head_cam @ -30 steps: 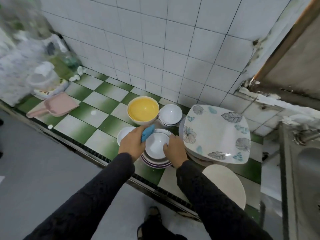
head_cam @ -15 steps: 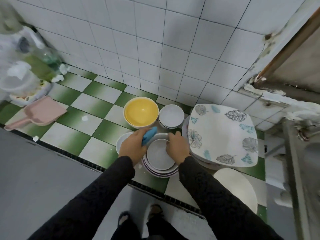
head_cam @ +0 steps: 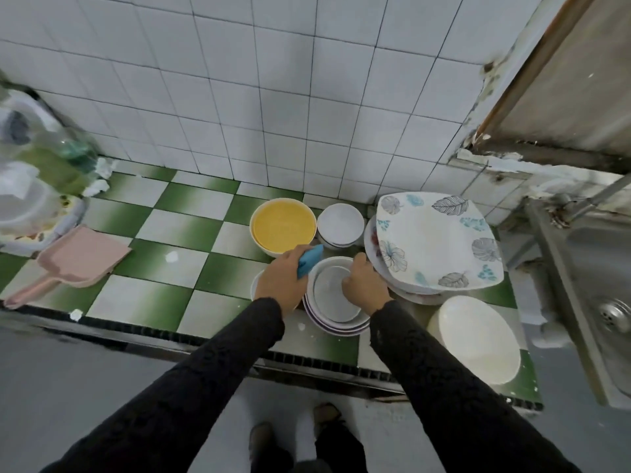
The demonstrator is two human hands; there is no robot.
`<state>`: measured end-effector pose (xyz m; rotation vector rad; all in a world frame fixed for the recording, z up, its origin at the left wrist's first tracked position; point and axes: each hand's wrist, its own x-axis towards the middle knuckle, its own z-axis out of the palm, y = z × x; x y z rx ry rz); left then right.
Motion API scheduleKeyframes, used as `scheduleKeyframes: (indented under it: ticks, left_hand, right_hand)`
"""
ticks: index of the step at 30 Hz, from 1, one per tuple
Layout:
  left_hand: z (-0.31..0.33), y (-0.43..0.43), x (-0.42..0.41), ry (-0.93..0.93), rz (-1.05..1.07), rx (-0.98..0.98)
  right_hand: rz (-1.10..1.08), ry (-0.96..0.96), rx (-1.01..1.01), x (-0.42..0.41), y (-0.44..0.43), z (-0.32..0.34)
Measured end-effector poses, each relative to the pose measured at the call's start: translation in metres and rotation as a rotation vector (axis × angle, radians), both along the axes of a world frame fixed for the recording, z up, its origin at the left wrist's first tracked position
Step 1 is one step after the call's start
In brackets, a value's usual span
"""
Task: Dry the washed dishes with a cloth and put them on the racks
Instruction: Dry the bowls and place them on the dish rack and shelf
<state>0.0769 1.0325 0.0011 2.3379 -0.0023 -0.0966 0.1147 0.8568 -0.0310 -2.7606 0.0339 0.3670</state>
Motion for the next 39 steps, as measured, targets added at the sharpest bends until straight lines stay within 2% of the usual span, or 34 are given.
scheduleKeyframes:
  ticks: [7, 12, 16, 19, 25, 32, 34, 37, 39]
  left_hand:
    - [-0.003, 0.02, -0.009, 0.014, -0.039, 0.016]
    - [0.002, 0.02, -0.015, -0.012, -0.083, 0.019]
    - [0.006, 0.017, -0.012, -0.008, -0.079, -0.007]
    - [0.011, 0.012, -0.004, 0.02, -0.06, -0.061]
    - [0.026, 0.004, 0.013, -0.009, -0.059, -0.1]
    - [0.022, 0.003, 0.02, 0.009, -0.041, -0.072]
    - [0.018, 0.003, 0.02, 0.02, -0.028, -0.061]
    - [0.01, 0.001, 0.022, 0.031, 0.012, -0.054]
    - [0.007, -0.001, 0.022, 0.043, 0.023, -0.051]
  right_hand:
    - [-0.068, 0.102, -0.024, -0.007, 0.006, 0.005]
    - [-0.261, 0.159, 0.094, -0.011, 0.008, 0.006]
    - [-0.321, 0.187, 0.097, -0.014, 0.01, 0.012]
    - [-0.288, 0.19, 0.041, -0.013, 0.007, 0.014]
    - [-0.099, 0.221, 0.096, -0.006, 0.009, 0.021]
    - [-0.074, 0.219, 0.177, -0.001, 0.013, 0.021]
    - [-0.031, 0.163, 0.126, 0.0, 0.013, 0.02]
    - [0.126, 0.09, -0.066, 0.001, 0.008, 0.023]
    - [0.17, 0.071, -0.106, 0.003, 0.005, 0.026]
